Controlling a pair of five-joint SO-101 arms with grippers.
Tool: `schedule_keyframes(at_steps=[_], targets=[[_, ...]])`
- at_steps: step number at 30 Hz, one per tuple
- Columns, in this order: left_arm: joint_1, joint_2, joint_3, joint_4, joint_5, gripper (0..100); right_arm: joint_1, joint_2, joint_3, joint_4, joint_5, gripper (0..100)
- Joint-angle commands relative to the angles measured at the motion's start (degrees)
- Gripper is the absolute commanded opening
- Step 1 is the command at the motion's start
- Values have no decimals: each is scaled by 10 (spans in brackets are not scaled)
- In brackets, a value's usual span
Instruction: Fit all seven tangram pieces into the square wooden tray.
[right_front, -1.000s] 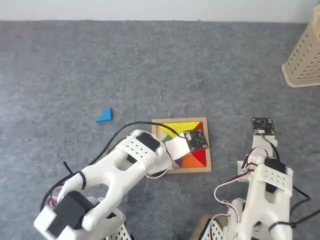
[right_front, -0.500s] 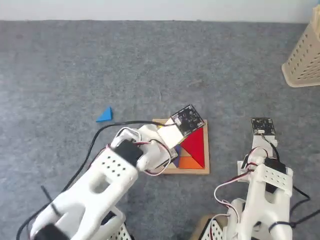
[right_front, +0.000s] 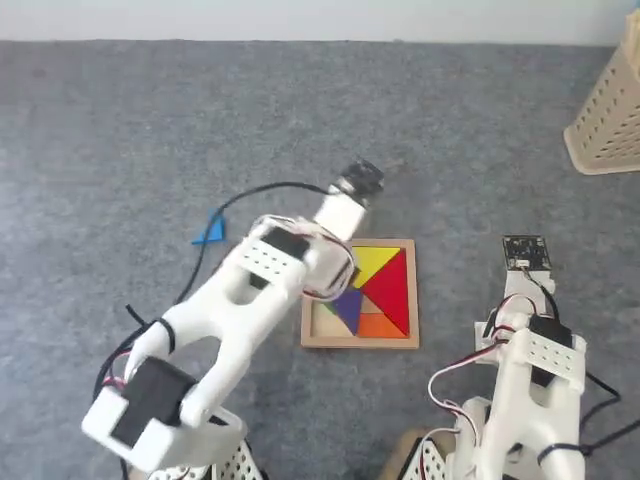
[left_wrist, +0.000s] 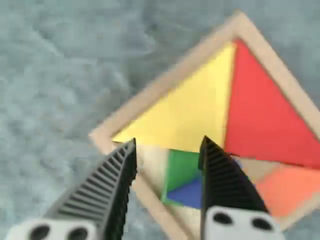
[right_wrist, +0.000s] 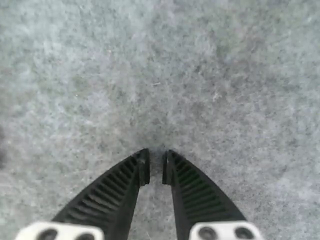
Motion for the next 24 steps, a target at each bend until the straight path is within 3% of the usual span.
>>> schedule_keyframes(at_steps=[1,11,20,24], targets=[[-26,-4,-15,-7,10,195,-4,-14,-3,-8,-2,84],[-35,-30,62,62,-61,139,-4,-15,-3,-8,-2,84],[-40,-258,167,124,-62,134,-4,-15,-3,-8,-2,84],[-18,-326,187,147,-120,137,-4,-15,-3,-8,-2,84]])
